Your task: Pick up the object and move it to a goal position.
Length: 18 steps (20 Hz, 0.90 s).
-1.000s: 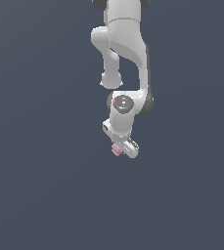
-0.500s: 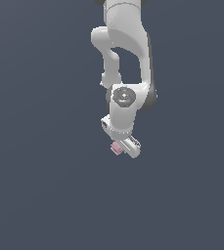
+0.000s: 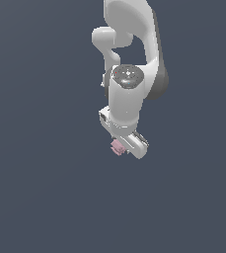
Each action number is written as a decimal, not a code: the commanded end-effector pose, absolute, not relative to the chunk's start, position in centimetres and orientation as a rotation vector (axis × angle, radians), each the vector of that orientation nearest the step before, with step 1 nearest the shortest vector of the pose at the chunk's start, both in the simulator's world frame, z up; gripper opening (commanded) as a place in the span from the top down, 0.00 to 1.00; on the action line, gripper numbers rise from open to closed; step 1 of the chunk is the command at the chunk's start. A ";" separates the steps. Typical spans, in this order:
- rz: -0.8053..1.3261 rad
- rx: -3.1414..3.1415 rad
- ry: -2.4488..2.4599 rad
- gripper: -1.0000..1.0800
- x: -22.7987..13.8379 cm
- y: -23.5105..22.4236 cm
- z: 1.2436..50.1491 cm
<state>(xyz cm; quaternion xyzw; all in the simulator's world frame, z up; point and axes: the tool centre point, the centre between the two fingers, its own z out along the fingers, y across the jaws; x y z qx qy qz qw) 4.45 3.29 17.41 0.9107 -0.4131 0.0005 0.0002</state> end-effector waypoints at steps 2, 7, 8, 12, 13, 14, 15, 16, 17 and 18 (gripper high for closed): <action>0.001 2.860 -1.298 1.00 5.7 3.2 20.6; 0.001 2.860 -1.298 1.00 7.2 3.1 24.0; 0.001 2.860 -1.298 1.00 7.4 3.1 24.5; 0.001 2.861 -1.297 1.00 8.2 3.0 26.0; 0.001 2.861 -1.297 1.00 8.3 3.0 26.3; 0.001 2.861 -1.297 1.00 8.5 3.0 26.6; 0.000 2.861 -1.297 1.00 8.6 3.0 26.8; 0.000 2.861 -1.297 1.00 8.7 3.0 27.0; 0.000 2.861 -1.297 1.00 8.7 3.0 27.1; 0.000 2.861 -1.297 1.00 8.8 3.0 27.2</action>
